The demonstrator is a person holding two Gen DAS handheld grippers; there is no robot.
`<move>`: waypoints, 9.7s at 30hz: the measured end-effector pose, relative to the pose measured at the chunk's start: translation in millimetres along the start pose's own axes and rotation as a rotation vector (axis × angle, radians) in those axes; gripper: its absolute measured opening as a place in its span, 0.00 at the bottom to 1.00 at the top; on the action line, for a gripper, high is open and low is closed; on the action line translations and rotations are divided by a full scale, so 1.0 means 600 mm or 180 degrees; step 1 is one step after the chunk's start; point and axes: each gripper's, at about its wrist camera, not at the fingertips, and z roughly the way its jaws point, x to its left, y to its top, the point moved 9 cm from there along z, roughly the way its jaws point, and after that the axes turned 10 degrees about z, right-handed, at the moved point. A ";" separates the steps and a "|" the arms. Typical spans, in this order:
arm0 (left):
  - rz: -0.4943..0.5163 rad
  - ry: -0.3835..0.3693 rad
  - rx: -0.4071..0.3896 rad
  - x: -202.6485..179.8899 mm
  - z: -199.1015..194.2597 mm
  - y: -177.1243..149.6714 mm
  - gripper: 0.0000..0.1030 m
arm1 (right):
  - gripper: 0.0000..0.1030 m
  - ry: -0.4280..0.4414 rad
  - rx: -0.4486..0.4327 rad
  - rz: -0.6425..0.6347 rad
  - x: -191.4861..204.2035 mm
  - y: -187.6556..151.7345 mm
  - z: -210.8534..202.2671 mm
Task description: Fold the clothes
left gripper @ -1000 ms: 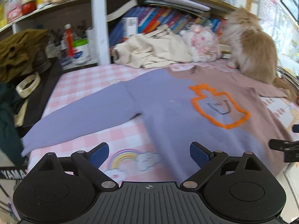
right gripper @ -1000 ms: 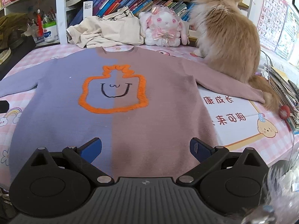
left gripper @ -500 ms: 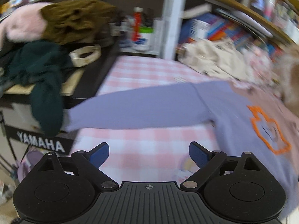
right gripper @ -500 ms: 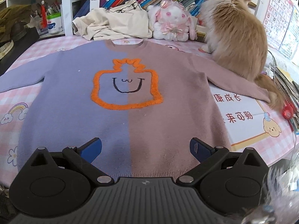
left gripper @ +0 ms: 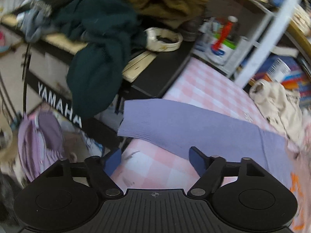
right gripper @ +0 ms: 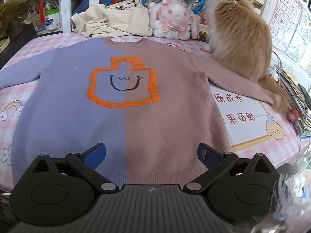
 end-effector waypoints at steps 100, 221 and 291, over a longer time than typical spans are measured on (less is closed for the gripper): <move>0.1590 -0.1099 -0.0150 -0.829 0.015 -0.097 0.15 | 0.97 0.1200 0.0000 -0.0783 -0.220 0.108 0.151; 0.1633 -0.0332 -0.0052 -0.408 -0.183 -0.247 0.71 | 0.67 0.0665 -0.0062 0.0590 -0.213 0.026 0.036; 0.1198 0.0770 0.0221 -0.684 -0.180 -0.386 0.88 | 0.35 0.0892 0.0420 0.1172 -0.645 0.299 0.387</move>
